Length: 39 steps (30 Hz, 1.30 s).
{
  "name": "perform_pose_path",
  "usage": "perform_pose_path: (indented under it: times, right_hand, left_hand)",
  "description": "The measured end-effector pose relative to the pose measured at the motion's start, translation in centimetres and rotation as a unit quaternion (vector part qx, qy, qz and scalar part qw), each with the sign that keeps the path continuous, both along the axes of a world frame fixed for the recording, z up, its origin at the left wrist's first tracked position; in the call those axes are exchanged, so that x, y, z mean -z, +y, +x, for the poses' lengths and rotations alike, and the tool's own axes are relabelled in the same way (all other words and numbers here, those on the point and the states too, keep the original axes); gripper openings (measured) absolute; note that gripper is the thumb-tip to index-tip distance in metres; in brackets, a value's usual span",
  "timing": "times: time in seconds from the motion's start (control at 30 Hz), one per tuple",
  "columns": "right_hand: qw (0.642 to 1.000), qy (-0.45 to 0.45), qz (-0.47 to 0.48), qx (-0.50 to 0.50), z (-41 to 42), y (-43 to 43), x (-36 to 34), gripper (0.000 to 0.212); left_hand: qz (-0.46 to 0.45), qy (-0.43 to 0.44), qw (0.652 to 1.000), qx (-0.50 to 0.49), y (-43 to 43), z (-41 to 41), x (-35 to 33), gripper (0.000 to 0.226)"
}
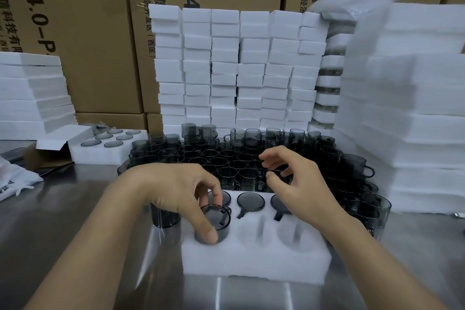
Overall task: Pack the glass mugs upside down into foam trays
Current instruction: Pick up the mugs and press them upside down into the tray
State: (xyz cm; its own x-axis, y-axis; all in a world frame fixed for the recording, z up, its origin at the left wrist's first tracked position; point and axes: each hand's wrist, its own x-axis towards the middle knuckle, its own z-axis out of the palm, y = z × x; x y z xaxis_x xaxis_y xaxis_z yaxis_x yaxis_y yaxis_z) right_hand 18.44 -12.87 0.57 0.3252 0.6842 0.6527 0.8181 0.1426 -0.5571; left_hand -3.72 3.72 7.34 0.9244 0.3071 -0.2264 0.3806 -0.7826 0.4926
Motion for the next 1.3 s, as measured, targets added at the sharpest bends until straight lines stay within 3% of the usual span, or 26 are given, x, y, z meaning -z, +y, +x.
perform_pose_path:
  times: [0.1,0.4,0.87,0.97,1.07,1.3]
  right_hand:
    - [1.000,0.001,0.000,0.001,0.1,0.0,0.0,0.035]
    - [1.000,0.000,0.001,0.003,0.3,0.0,0.0,0.034]
    - [1.000,-0.002,-0.013,0.026,0.9,0.2,0.9,0.029]
    - [0.999,-0.002,-0.010,0.043,1.3,0.3,0.6,0.028]
    - [0.998,0.005,-0.010,0.056,1.6,0.3,0.4,0.027]
    - [0.990,0.029,-0.014,0.138,2.4,0.2,0.9,0.021]
  left_hand:
    - [-0.039,-0.029,0.999,0.017,0.4,-0.4,-0.3,0.055]
    - [-0.004,-0.004,1.000,0.029,-0.2,0.1,0.0,0.044]
    - [0.036,0.036,0.999,-0.003,-0.5,1.2,0.7,0.050]
    - [0.036,0.017,0.999,0.021,-0.3,1.0,0.4,0.054]
    - [0.031,-0.001,0.999,0.008,-0.7,0.9,-0.1,0.044]
    - [0.101,0.047,0.993,-0.028,-2.2,1.0,-0.2,0.042]
